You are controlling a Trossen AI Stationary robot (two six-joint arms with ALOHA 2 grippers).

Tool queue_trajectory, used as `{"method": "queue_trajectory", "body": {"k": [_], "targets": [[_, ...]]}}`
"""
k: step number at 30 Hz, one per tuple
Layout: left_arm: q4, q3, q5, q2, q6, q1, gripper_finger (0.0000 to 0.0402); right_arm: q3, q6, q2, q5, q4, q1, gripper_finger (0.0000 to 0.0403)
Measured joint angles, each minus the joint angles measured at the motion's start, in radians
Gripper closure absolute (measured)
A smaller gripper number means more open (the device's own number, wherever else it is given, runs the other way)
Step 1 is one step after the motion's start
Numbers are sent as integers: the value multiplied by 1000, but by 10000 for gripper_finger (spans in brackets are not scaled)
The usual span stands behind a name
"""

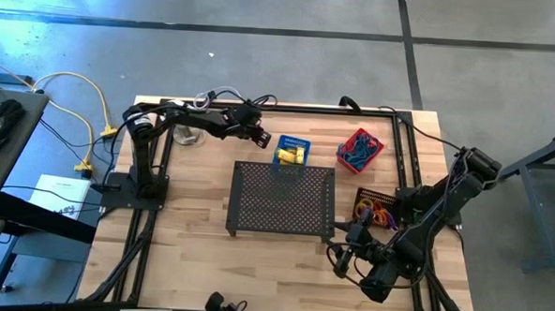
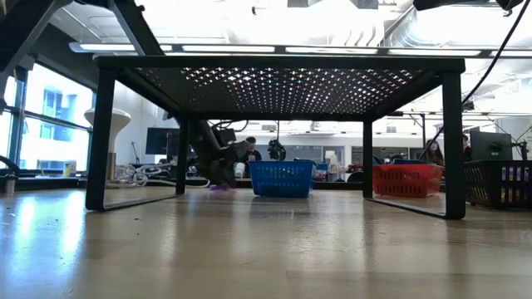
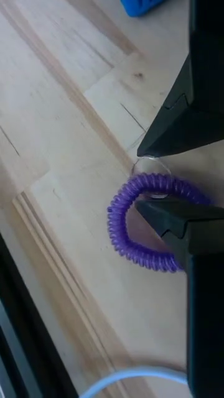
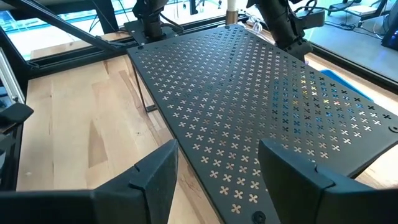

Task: Pick & Place Office Desk Supplies
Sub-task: Put the purple spiral keychain into the black bin

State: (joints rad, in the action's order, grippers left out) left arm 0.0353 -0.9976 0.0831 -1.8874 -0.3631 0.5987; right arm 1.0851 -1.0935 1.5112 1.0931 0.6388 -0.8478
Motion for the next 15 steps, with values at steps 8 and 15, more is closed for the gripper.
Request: {"method": "queue_trajectory", "body": {"k": [8,15], "targets": [[-16,1,5,-2,-1,0,339,0,14,0,6,0,0,192],[-21,2,5,5,4,-1,389,0,19,1,5,0,0,192]]}}
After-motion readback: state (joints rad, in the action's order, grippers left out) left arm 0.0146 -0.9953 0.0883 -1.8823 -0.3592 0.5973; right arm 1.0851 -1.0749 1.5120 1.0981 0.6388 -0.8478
